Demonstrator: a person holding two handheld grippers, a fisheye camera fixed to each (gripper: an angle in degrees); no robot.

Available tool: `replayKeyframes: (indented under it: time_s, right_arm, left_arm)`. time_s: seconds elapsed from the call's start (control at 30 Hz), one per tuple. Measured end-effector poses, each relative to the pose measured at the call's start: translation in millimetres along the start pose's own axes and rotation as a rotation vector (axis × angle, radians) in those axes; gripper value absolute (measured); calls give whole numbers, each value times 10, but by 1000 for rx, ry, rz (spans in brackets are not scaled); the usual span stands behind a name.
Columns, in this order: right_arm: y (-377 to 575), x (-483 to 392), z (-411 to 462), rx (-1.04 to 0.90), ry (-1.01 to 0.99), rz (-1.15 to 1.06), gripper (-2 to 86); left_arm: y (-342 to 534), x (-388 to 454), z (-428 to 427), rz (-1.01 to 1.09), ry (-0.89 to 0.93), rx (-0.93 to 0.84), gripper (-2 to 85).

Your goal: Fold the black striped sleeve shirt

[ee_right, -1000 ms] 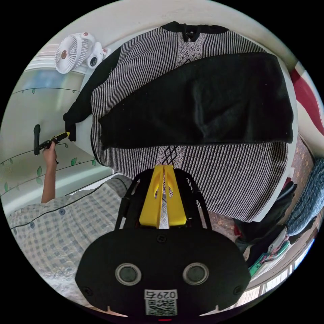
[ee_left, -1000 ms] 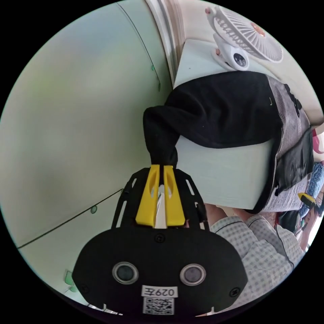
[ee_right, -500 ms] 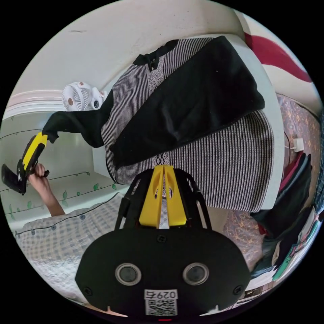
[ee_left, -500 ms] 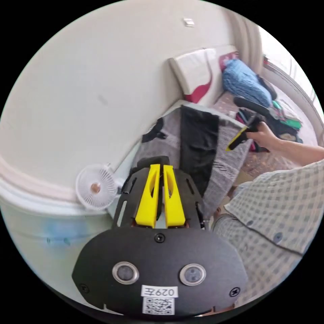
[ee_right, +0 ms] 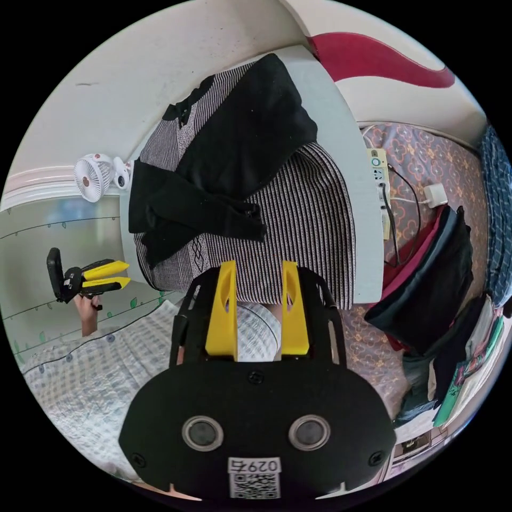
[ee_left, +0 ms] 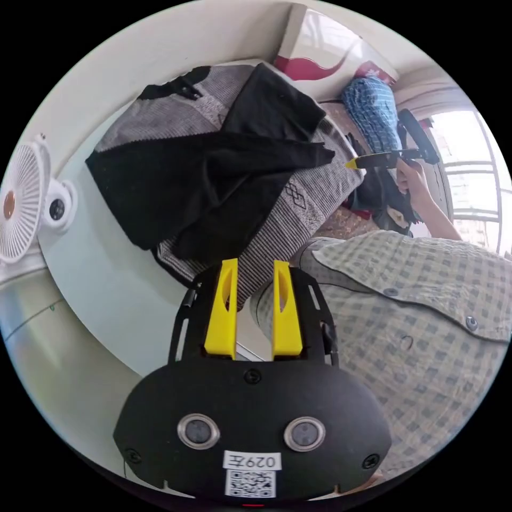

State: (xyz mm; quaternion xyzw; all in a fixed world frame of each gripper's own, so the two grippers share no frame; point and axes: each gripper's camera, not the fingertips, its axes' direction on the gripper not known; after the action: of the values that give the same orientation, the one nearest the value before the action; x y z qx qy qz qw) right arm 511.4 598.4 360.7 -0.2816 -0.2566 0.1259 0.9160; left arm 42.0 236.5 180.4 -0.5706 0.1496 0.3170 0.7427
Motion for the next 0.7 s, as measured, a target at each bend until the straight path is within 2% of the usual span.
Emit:
replayKeyframes:
  time_s: [0.1,0.27,0.3,0.37,0.4,0.47,0.5,0.6,0.7]
  right_arm:
    - [-217,-95,8,-22,78,-107,111]
    - [-395,-476,26,-266,190,-387,31]
    - [-375,-527,-45,-269,172,-411,27]
    - [-307,-651,-397,-305,-14,-441,15]
    - [-301,-658,-499,-313,-87,-432,13]
    - [-318,-587,-938,-266,-353,-378,10]
    - [-337,-541,-1039,-239,-382,-356,9]
    - [-541,-66,-1322,-160,-372,-88,11]
    - [-793,734,-1390,-31,-485,162,18]
  left_arm:
    - [128,-240,55,-108,30,25,94]
    - [189,-396,209,-185,75,54,71]
    - [194,-403,230,-188,71,51,67]
    - [221,-437,320,-194,49,42,50]
    - [225,-449,346,-194,48,38,48]
    - [227,-509,451,-189,66,22,44]
    - [222,-524,473,-185,73,20,44]
    - [169,-583,546,-162,93,19,43]
    - [74,-618,577,-130,81,12,43]
